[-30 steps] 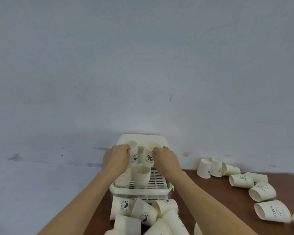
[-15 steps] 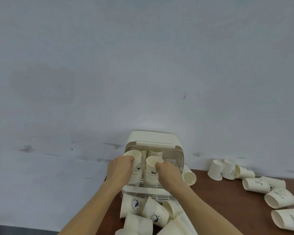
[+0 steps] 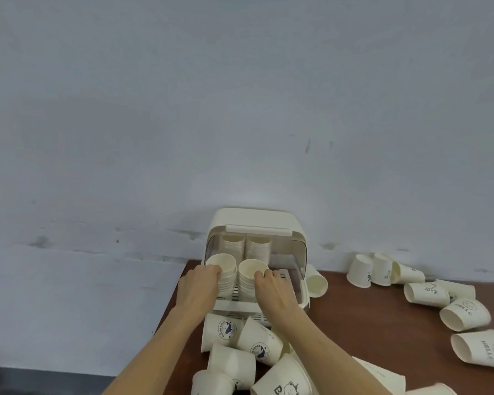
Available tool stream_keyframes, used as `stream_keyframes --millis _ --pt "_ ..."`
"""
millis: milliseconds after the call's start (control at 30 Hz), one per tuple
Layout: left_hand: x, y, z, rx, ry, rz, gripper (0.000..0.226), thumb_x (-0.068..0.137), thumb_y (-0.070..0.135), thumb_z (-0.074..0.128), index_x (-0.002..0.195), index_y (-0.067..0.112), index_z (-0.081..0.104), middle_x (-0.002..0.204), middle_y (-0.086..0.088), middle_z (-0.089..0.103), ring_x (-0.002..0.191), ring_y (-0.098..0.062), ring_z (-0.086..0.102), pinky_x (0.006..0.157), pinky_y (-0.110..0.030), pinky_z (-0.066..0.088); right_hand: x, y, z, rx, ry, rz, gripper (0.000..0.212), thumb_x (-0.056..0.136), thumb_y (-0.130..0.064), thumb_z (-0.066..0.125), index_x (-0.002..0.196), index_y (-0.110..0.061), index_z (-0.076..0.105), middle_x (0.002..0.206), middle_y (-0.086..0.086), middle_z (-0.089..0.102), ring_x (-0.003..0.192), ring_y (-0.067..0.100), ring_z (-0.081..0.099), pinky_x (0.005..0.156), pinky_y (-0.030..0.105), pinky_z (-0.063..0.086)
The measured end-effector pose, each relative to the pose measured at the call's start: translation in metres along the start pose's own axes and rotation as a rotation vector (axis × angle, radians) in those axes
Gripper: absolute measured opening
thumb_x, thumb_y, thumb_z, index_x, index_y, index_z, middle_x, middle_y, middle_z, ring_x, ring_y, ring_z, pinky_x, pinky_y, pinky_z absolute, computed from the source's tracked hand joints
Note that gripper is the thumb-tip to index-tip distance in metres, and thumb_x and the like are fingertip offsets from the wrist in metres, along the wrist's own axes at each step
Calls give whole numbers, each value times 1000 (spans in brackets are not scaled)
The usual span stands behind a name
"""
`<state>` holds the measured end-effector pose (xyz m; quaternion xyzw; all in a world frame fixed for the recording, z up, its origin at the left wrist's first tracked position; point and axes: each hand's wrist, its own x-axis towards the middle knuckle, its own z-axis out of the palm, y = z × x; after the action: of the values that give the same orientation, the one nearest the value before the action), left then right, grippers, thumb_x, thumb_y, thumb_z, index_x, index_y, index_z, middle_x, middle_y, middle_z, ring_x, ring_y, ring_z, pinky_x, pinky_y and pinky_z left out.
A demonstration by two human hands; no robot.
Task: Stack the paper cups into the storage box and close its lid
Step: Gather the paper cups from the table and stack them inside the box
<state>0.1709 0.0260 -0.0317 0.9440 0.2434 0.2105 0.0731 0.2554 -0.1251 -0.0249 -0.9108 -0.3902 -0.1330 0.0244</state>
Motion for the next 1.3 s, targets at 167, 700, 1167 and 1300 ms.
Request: stream_keyframes --millis 167,700,1167,1300 --pt "-8 1 3 21 -58 -12 27 96 14 40 111 25 60 100 -6 64 92 -28 60 70 -35 46 -4 -1 3 10 35 15 30 94 2 34 120 -3 48 122 17 55 115 31 49 85 36 42" --pt "-68 40 -45 -68 -18 130 41 98 27 37 139 22 40 116 -2 55 105 -22 52 79 -34 47 -67 9 -45 104 68 84 35 84 -2 45 119 -7 45 117 14 54 109 31 49 85 36 41" --pt "-143 139 -64 -346 57 389 36 96 31 48 133 31 50 115 8 55 108 -17 54 84 -32 47 -218 62 -100 265 106 348 35 100 -27 38 134 -19 41 125 2 51 115 22 45 94 34 40" --pt "-169 174 -52 -416 36 479 38 97 31 47 134 32 51 116 11 54 108 -11 53 86 -28 45 -257 79 -102 313 173 416 41 101 -29 36 142 -25 35 126 -4 49 115 16 41 96 29 37"
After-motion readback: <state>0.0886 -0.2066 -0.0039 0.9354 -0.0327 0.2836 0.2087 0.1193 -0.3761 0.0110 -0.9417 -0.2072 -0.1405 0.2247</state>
